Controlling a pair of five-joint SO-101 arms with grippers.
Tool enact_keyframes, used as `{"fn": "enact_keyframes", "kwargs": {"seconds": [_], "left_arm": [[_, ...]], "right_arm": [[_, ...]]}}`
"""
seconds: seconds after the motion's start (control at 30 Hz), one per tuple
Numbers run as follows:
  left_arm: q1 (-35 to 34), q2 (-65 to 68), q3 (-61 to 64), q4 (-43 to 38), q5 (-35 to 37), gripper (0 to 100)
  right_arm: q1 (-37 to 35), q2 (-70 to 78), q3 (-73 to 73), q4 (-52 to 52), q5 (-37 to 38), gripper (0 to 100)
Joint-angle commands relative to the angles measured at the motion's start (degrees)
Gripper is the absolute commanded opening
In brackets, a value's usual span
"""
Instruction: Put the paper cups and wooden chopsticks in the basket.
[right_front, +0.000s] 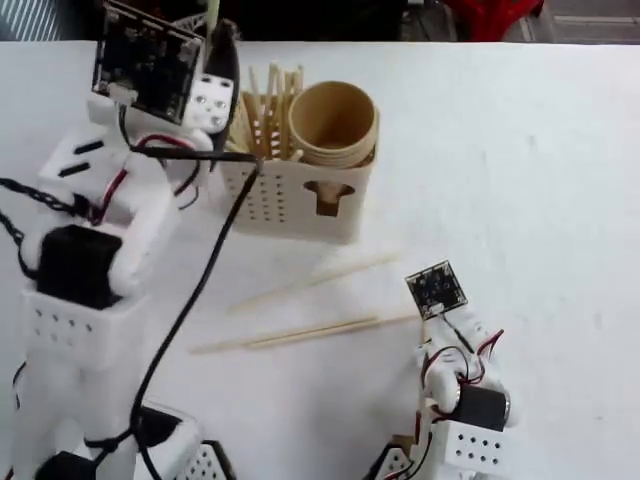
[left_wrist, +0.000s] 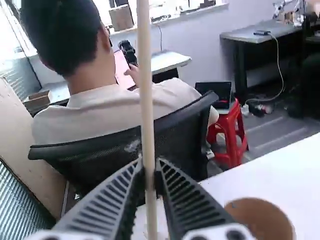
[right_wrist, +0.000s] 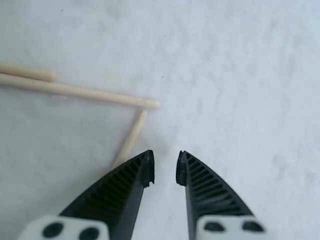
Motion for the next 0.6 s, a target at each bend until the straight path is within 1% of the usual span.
{"fn": "enact_keyframes", "kwargs": {"seconds": [0.0,0.1,0.2,0.27,0.43,0.57], "left_arm": [[-0.75,2.86,3.52,-12.22,2.55,2],[-1.19,7.43,4.13,-15.65,3.25,2],[-2.95,11.03,4.13,-17.58,9.14,2],[-4.26,13.05,4.66,-17.49,11.52,2],[-4.7,15.6,8.62,-17.32,11.43,3],[-4.53,15.69,10.99,-15.38,11.69,12]], "right_arm": [[-0.04,-0.4,-0.18,-0.13,0.35,8.7],[-0.04,-0.4,-0.18,-0.13,0.35,8.7],[-0.13,-0.4,-0.18,-0.13,0.35,8.7],[-0.13,-0.4,-0.18,-0.13,0.35,8.7],[-0.22,-0.4,-0.18,-0.13,0.35,8.7],[-0.31,-0.4,-0.18,-0.13,0.35,8.7]]}}
